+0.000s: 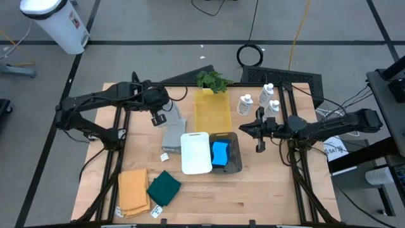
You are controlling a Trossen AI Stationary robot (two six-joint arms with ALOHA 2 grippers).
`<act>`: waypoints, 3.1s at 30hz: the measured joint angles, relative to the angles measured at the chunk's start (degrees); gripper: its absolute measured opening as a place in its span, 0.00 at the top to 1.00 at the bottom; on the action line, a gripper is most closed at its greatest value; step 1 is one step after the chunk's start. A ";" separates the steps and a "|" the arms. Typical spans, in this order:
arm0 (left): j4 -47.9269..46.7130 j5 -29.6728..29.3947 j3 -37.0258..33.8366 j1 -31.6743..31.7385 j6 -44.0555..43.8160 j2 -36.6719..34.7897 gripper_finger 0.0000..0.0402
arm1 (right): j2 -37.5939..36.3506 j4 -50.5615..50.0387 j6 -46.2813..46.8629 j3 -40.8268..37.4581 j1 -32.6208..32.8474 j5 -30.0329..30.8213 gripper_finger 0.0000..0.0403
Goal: Pick & Place Kitchen Items
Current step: Put the left gray microfiber into the yellow bin
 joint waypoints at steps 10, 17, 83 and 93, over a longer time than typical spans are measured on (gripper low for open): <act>1.53 -0.14 0.96 -2.60 1.06 1.02 0.96 | 15.98 18.97 -1.97 1.57 -0.73 13.66 1.00; 1.92 -0.07 0.98 -3.44 1.56 3.96 0.96 | 23.85 5.61 0.78 16.13 -3.38 4.66 0.96; 13.38 11.32 1.44 -7.05 6.72 6.67 0.86 | 57.19 -36.97 -4.17 63.52 -11.12 -10.69 0.97; 15.22 12.96 1.42 -6.53 8.29 0.20 0.67 | 51.49 -46.97 -6.68 63.45 -13.91 -10.63 0.99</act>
